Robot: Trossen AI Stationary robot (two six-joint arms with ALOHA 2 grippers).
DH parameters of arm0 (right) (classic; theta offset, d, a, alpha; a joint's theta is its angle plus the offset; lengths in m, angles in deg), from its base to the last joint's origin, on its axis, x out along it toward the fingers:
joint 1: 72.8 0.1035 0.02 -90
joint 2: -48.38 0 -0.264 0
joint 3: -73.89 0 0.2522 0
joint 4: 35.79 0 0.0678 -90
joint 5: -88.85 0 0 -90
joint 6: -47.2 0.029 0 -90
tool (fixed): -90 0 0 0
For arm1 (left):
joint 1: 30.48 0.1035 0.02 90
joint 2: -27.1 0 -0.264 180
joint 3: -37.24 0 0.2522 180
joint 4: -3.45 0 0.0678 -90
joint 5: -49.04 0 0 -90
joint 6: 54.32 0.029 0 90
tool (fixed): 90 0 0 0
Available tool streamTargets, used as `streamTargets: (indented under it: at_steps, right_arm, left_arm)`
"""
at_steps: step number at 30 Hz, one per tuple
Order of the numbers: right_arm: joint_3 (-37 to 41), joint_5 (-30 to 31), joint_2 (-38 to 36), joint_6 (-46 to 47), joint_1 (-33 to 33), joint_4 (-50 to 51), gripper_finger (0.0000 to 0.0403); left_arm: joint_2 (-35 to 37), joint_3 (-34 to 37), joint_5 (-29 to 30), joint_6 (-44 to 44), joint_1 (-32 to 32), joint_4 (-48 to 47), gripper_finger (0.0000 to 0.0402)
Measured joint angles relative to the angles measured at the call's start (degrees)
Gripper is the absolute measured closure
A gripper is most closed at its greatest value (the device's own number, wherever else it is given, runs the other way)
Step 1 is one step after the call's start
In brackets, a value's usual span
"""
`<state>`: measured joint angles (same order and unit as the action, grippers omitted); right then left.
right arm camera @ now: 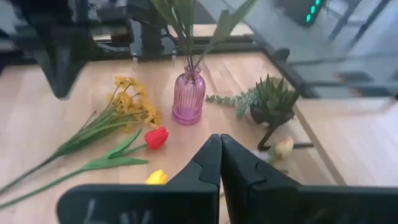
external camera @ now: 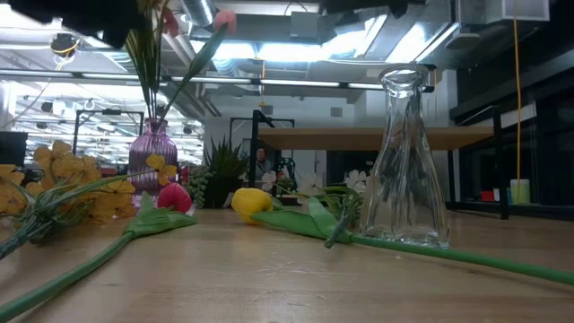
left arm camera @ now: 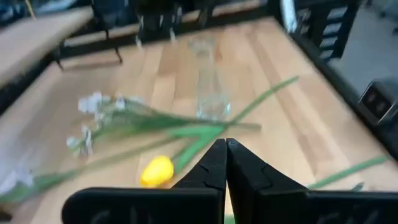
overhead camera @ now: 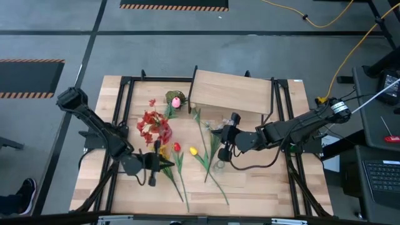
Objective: Pick and place flowers into a vace then onto a shelf
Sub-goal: Put the white flowers into the violet vase
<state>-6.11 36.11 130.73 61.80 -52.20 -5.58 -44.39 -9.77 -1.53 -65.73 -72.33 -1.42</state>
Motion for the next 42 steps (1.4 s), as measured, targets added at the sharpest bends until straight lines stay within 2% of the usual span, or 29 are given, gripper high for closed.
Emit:
streamTargets:
  at_steps: [5, 10, 13, 20, 26, 29, 35, 42]
  right_arm:
    - [-4.7, -0.9, 1.9, 9.6, 0.3, 8.9, 0.0399]
    - [-8.7, -10.0, 3.8, 18.3, -1.8, 16.7, 0.04]
    - [-9.8, -11.6, 4.4, 22.2, -3.0, 19.2, 0.0401]
    - [-11.4, -12.4, 6.0, 32.1, -4.0, 23.8, 0.0401]
    - [-14.0, -18.4, 8.3, 42.1, -8.8, 32.0, 0.0402]
    - [-14.4, -20.8, 10.2, 43.9, -10.9, 33.5, 0.0402]
    - [-14.4, -21.9, 14.2, 45.1, -13.5, 33.0, 0.0402]
    - [-14.4, -29.0, 17.8, 46.2, -15.3, 33.0, 0.0383]
  left_arm:
    - [-3.7, -1.4, 1.4, -4.1, 0.0, -1.8, 0.0399]
    - [-6.8, -1.4, 1.6, -7.7, 1.3, -1.8, 0.04]
    - [-8.7, -1.4, 1.6, -8.8, 2.3, -1.8, 0.0401]
    - [-11.1, -1.3, 1.5, -3.0, 4.3, 0.4, 0.0397]
    - [-11.2, -1.3, 1.4, -0.7, 5.9, 1.6, 0.0399]
    - [-11.2, -1.3, 1.1, -0.7, 6.1, 1.6, 0.04]
    - [-11.2, -1.3, 0.8, -0.8, 5.9, 1.4, 0.0394]
    - [-11.2, -1.3, 0.8, -0.8, 5.9, 1.2, 0.0398]
